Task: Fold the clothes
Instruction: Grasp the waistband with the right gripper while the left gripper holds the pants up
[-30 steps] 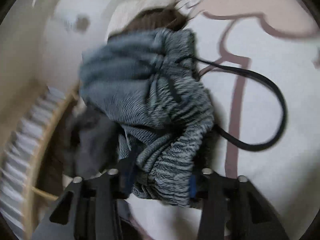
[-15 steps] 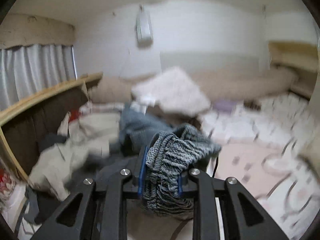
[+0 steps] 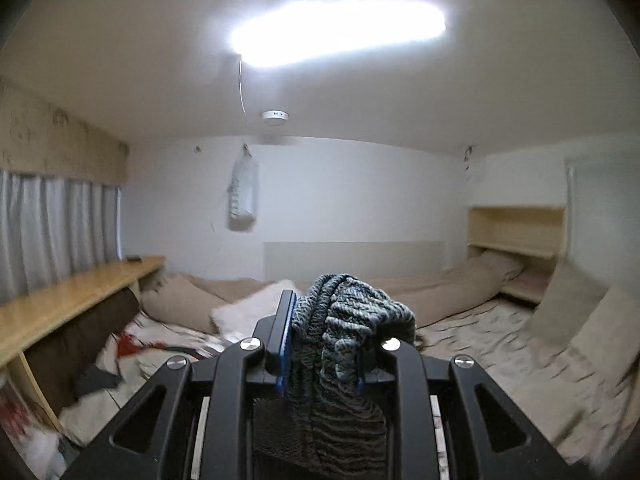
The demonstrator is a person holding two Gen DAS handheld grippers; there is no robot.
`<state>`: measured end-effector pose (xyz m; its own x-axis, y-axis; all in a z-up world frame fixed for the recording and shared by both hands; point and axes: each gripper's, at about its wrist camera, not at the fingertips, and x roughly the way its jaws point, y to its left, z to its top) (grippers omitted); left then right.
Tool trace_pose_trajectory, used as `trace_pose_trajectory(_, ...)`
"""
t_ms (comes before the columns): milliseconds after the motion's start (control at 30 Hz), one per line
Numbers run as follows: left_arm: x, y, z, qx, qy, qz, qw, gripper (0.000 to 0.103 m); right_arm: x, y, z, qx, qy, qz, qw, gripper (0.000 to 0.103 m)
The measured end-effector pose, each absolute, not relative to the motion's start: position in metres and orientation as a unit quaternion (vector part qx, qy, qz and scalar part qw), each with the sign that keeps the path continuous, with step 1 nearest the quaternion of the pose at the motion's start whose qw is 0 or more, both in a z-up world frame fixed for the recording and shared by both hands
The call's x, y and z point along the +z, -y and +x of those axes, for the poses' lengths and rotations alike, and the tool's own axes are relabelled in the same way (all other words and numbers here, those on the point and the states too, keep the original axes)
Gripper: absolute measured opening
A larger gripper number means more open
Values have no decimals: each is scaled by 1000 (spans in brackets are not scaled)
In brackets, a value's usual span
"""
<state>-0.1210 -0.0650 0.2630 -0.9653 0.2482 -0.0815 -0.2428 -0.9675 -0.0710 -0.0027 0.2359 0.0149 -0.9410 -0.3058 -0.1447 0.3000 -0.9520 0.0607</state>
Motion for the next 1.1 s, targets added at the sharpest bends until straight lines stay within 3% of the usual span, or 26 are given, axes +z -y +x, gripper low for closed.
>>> trace_pose_trajectory(167, 272, 54, -92, 985, 50, -69, 153, 24, 6, -199, 45, -980, -132, 20, 147, 103)
trace_pose_trajectory(267, 274, 39, -82, 981, 48, -87, 167, 24, 3, -181, 75, -966, -180, -17, 183, 103)
trace_pose_trajectory(400, 273, 19, -77, 979, 41, -99, 175, 24, 2, -161, 98, -957, -188, -40, 219, 103)
trace_pose_trajectory(700, 269, -4, -72, 974, 35, -109, 197, 24, 13, -126, 77, -967, -193, -65, 152, 101)
trace_pose_trajectory(800, 268, -2, -69, 974, 30, -108, 199, 24, 15, -121, 63, -970, -190, -56, 137, 81)
trace_pose_trajectory(833, 268, -2, -68, 974, 28, -107, 199, 24, 15, -121, 56, -972, -189, -48, 134, 70)
trace_pose_trajectory(900, 267, 0, -67, 974, 23, -105, 199, 24, 14, -123, 44, -974, -183, -29, 133, 63)
trace_pose_trajectory(967, 264, 4, -66, 975, 17, -105, 197, 24, 14, -129, 35, -975, -167, -5, 148, 39)
trace_pose_trajectory(1000, 261, 6, -65, 975, 10, -105, 194, 24, 16, -133, 30, -974, -155, 13, 163, 33)
trace_pose_trajectory(1033, 257, 8, -64, 976, 3, -105, 191, 25, 18, -140, 23, -974, -133, 37, 181, 26)
trace_pose_trajectory(1100, 247, 16, -62, 978, -10, -108, 180, 25, 21, -157, 4, -969, -71, 94, 219, 23)
